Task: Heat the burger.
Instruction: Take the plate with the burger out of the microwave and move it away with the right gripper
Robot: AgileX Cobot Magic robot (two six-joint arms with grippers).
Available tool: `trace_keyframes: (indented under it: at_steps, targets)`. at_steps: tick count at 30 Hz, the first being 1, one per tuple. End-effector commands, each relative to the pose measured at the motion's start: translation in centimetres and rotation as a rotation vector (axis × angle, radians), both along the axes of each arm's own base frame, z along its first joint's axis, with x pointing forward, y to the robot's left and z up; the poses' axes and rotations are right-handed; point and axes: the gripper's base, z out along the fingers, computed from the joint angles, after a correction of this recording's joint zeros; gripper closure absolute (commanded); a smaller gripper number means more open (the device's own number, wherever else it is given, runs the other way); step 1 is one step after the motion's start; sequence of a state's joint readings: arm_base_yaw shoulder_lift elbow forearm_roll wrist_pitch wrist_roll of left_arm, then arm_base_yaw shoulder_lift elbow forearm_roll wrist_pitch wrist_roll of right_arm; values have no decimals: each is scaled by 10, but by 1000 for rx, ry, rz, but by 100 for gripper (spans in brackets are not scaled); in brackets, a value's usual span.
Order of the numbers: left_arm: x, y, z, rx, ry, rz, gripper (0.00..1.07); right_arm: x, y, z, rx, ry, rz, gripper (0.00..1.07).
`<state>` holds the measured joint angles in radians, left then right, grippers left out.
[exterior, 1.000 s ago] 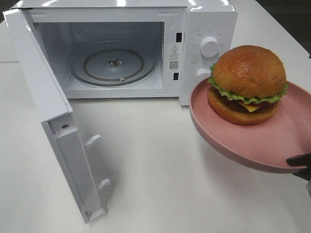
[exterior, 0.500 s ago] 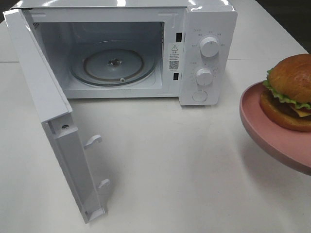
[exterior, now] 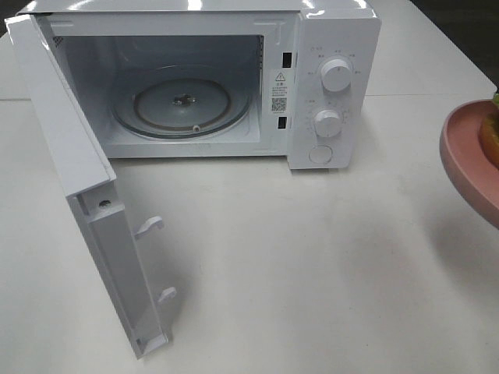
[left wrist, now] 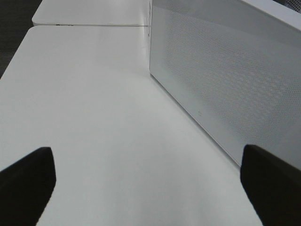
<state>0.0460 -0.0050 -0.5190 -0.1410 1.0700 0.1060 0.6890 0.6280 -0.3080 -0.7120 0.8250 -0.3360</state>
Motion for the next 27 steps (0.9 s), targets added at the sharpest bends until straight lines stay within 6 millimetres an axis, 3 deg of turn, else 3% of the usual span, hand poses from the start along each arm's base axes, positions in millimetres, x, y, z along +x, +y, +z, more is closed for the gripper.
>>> trace_keyframes:
  at_steps: [1,13,27]
  targets:
    - [-2,0,-1,0,-16,6,6,7,-2,3,-5,-47,-94,107]
    - [-2,0,-1,0,-16,6,6,21,6,-3,100,-45,-350,106]
    - [-2,0,-1,0,-16,6,6,59,30,-12,105,-57,-707,106]
